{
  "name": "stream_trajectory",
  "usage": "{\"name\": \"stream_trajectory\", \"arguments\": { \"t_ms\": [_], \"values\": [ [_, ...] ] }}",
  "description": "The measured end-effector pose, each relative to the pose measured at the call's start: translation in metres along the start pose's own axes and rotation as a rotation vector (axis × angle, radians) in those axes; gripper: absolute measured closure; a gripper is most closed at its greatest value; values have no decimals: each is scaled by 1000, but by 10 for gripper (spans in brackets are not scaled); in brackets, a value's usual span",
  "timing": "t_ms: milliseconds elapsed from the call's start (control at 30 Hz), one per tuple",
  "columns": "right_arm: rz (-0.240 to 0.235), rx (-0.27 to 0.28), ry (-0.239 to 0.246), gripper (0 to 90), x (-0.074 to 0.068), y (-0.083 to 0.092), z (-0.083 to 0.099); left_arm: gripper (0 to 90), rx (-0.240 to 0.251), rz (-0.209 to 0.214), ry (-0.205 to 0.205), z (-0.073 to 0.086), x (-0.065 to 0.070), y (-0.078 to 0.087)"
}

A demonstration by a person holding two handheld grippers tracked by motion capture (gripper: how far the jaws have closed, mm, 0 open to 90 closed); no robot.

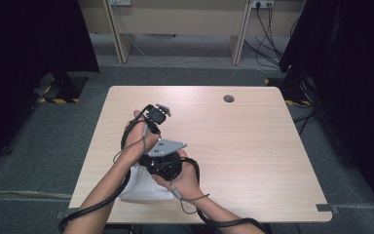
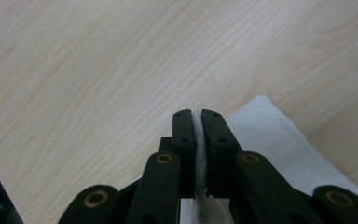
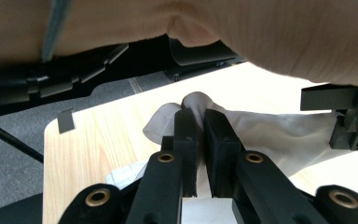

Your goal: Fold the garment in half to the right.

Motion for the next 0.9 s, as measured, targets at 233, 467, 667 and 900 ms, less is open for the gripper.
{"name": "stream_trajectory", "arguments": {
  "t_ms": [233, 467, 667, 900],
  "values": [
    [-1, -14, -6, 844, 2, 2, 8, 837, -3, 8, -5, -2, 5, -4],
    [1, -30, -16, 842, 4, 4, 15, 836, -6, 20, 2, -2, 9, -11],
    [4, -33, -21, 841, 6, 7, 20, 836, -5, 27, 9, -3, 11, -14],
    [7, -42, -28, 841, 8, 6, 26, 835, -6, 31, 12, -3, 13, -16]
  ]
}}
Point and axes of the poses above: each handheld gripper's, and its own axes: y roughly backward along the jaws, z roughly out of its underside, x roughly to its right, the point moved 4 cm from there along -y, roughly forward along the jaws, and after that the axes turned 8 degrees about -z, right-handed, at the moved point
